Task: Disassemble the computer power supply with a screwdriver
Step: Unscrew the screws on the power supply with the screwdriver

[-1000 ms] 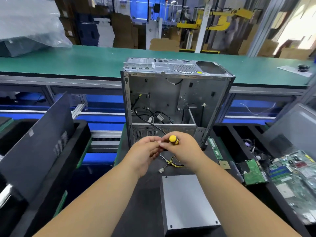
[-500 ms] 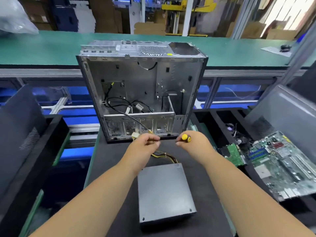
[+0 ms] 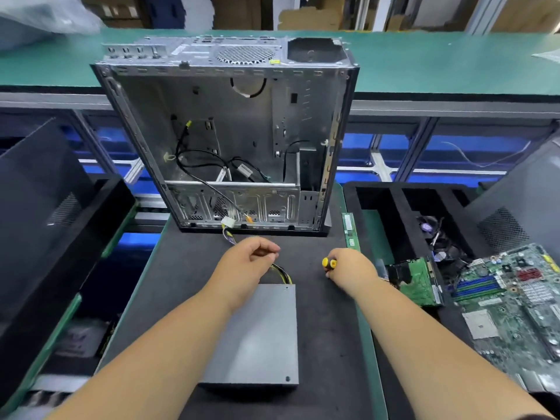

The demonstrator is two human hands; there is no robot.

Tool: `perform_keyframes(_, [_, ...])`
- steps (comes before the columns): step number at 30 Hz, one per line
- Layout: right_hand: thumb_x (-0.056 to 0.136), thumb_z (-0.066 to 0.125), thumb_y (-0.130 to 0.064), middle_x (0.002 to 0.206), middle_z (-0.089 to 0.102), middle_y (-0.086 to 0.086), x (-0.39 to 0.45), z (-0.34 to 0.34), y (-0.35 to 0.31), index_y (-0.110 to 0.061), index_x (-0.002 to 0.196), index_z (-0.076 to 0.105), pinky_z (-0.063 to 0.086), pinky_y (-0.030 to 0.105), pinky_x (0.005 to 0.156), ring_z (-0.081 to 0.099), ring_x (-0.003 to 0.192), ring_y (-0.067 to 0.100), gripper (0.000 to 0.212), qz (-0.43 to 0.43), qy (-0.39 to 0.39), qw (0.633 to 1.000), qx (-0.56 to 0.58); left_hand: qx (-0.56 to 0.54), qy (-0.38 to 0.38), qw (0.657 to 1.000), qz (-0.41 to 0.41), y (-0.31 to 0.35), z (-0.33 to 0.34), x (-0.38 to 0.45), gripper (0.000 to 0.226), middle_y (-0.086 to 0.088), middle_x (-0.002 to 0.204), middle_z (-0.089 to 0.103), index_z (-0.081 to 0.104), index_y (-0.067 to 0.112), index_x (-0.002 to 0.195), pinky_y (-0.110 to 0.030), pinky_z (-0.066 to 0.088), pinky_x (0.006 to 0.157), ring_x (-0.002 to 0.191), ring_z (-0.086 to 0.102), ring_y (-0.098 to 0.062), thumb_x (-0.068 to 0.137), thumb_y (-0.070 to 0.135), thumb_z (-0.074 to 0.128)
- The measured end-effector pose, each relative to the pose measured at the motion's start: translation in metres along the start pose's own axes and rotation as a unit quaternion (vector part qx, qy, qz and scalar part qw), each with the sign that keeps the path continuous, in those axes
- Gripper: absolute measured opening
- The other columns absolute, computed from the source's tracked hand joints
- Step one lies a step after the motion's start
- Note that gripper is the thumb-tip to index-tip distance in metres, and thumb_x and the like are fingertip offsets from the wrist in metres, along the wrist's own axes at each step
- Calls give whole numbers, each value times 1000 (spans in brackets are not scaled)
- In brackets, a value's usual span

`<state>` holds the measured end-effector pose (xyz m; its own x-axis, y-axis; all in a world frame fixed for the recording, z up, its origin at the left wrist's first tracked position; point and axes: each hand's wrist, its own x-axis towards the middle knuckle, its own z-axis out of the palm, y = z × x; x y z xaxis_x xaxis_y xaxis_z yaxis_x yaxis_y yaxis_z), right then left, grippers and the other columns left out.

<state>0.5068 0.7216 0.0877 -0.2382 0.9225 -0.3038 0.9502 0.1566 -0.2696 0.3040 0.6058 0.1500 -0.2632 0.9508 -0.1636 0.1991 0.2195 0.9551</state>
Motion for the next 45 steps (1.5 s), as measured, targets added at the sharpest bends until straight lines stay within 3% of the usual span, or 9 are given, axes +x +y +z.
perform_keyframes(8, [90,67,-25,90,60,-1,11,3,3,-28,96,58,49,30,75,58,85,25,11,-19,-10,1000,4,22,41,999,-2,2,2,-7,17,3,98,73,72,20,95,-4,45,73,83,64,3,93,6,61])
perform_keyframes(15, [89,68,-22,90,62,-2,8,1,3,-30,93,54,42,26,64,58,82,23,17,-26,-4,1000,17,22,62,998,2,3,-5,-13,17,8,94,72,73,22,94,-4,44,69,80,62,4,93,9,63])
perform_keyframes(19, [86,68,-20,94,62,-1,3,-3,4,-30,92,52,43,28,67,57,85,24,20,-32,12,998,44,20,73,997,-4,-2,-13,-18,18,3,97,73,73,25,94,-17,49,83,93,66,-9,94,10,63])
perform_keyframes(24, [83,64,-52,78,59,-8,-14,-25,-13,-27,75,50,42,30,60,60,76,21,29,-57,75,984,154,24,94,995,6,-8,-27,-23,21,5,93,71,73,25,93,-12,46,75,80,63,2,93,7,62])
perform_keyframes(29, [73,44,-74,69,53,-9,-40,-46,-50,-22,84,61,39,30,62,50,66,13,55,-107,85,913,385,28,100,995,4,-15,-42,-17,31,3,96,71,72,23,93,-3,42,59,69,60,11,90,-4,57])
perform_keyframes(34, [89,49,-41,69,54,-9,-54,-59,-96,-29,69,68,42,29,77,50,69,9,30,-111,79,826,547,39,79,996,-9,-25,-57,-11,41,11,96,70,72,26,91,-2,41,55,70,60,14,84,-10,53])
perform_keyframes(38, [76,56,-31,59,52,-5,-65,-72,-136,-21,63,64,42,23,66,45,56,10,18,-89,37,768,633,44,31,998,-32,-37,-75,-10,41,11,96,69,71,24,94,-2,42,60,81,62,6,83,-11,54])
perform_keyframes(42, [105,37,-32,64,51,0,-77,-56,-164,-9,83,64,40,25,65,46,59,10,42,-175,19,700,692,52,-47,996,-52,-49,-95,-10,33,0,95,69,69,21,95,-12,49,72,82,62,-9,79,-8,70])
perform_keyframes(45, [108,30,-31,63,50,1,-80,-47,-185,-10,82,64,37,30,68,44,59,12,48,-171,-11,702,691,84,-96,991,-36,-53,-107,-10,25,5,85,67,70,21,92,-13,47,69,73,59,-4,76,5,81])
